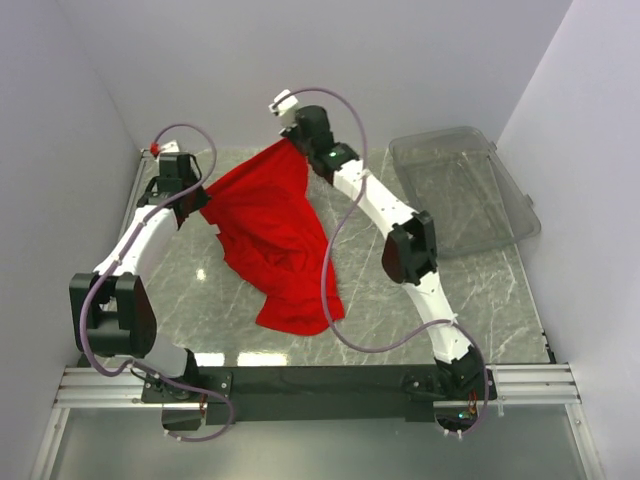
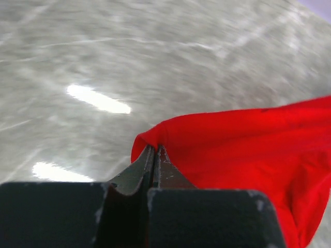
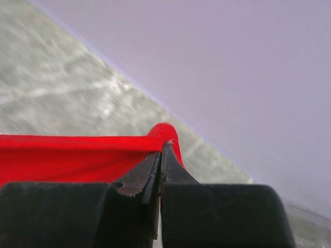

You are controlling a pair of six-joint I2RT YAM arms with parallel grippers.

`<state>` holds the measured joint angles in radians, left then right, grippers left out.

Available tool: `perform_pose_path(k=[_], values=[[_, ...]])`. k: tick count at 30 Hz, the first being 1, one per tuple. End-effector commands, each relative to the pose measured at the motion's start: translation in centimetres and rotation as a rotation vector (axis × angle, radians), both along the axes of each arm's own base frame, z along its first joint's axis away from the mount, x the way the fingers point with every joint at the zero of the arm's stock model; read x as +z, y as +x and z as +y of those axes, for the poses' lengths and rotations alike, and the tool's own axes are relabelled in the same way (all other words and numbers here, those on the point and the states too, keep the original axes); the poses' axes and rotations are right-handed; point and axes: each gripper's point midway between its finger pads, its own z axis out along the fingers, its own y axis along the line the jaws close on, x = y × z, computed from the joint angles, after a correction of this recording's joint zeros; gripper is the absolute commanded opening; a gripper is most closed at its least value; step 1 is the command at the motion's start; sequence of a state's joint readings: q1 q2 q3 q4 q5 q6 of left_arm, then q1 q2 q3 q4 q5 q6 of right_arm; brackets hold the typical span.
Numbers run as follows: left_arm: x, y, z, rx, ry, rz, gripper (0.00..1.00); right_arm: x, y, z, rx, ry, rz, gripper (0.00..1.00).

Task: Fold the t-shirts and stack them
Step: Flatten the tshirt out

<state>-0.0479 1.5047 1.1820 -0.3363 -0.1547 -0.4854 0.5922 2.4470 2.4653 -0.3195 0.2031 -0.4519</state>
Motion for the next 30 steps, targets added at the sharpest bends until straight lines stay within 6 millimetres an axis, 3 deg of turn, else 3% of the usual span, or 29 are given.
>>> perform_pose_path(k=[1,3,5,7,8,9,10,11,12,13,14,15,16,17,19,22,23,25,26,30], values=[[-0.8,-1.4,4.4,0.201,0.062,0.05,0.0,4.2,0.9,3.1,-0.042,0.11,-0.203,0.0],[-1.2,-1.8,6.1,0.261,0.064,0.061,0.0,4.3,0.6,4.7,-0.031,0.137,-0.231,0.0],[-1.6,-2.0,6.9,0.285,0.059,0.074,0.0,2.7,0.1,6.3,-0.009,0.134,-0.211,0.02],[-2.1,-2.1,8.1,0.314,0.05,0.086,0.0,1.9,-0.6,7.1,0.033,0.146,-0.16,0.17],[-2.3,-2.1,8.4,0.316,0.04,0.089,0.0,2.0,-1.0,7.2,0.055,0.153,-0.135,0.38],[-3.0,-1.9,8.8,0.304,0.017,0.098,0.0,0.2,-1.6,6.9,0.066,0.146,-0.074,0.5],[-3.3,-1.7,8.9,0.294,0.003,0.105,0.01,3.4,-2.9,6.9,0.132,0.188,-0.076,0.59],[-3.8,-1.6,9.3,0.291,-0.012,0.119,0.03,4.0,-3.7,6.5,0.158,0.216,-0.046,0.67],[-4.4,-1.3,9.3,0.273,-0.019,0.136,0.09,1.9,-4.4,5.1,0.174,0.193,0.04,0.7],[-4.6,-1.1,8.9,0.249,-0.04,0.147,0.26,5.0,-6.6,5.0,0.268,0.236,0.052,0.77],[-4.5,-0.9,8.8,0.242,-0.047,0.148,0.36,5.1,-8.0,4.7,0.329,0.246,0.099,0.79],[-4.0,-0.7,8.7,0.236,-0.054,0.134,0.43,2.3,-9.8,3.6,0.367,0.223,0.218,0.79],[-3.3,-0.4,8.4,0.221,-0.067,0.109,0.55,3.6,-10.9,1.9,0.408,0.24,0.247,0.8],[-2.6,-0.4,8.3,0.218,-0.072,0.088,0.6,1.6,-13.5,2.0,0.512,0.263,0.363,0.8],[-0.4,-0.5,7.9,0.208,-0.088,0.021,0.74,-0.7,-16.1,0.4,0.536,0.268,0.51,0.79],[2.2,-1.2,6.8,0.172,-0.129,-0.042,0.78,-5.4,-20.2,-0.5,0.574,0.267,0.721,0.75],[2.1,-1.6,5.6,0.136,-0.177,-0.044,0.77,-7.1,-21.8,-0.7,0.572,0.286,0.805,0.74],[2.8,-2.5,3.4,0.062,-0.264,-0.066,0.77,-8.6,-22.7,-0.7,0.552,0.316,0.88,0.74],[3.1,-2.9,1.0,-0.035,-0.351,-0.074,0.77,-9.1,-23.3,-0.4,0.524,0.348,0.935,0.74],[0.1,-7.1,-3.7,-0.129,-0.527,0.002,0.74,-12.0,-23.4,0.2,0.446,0.373,1.053,0.72]])
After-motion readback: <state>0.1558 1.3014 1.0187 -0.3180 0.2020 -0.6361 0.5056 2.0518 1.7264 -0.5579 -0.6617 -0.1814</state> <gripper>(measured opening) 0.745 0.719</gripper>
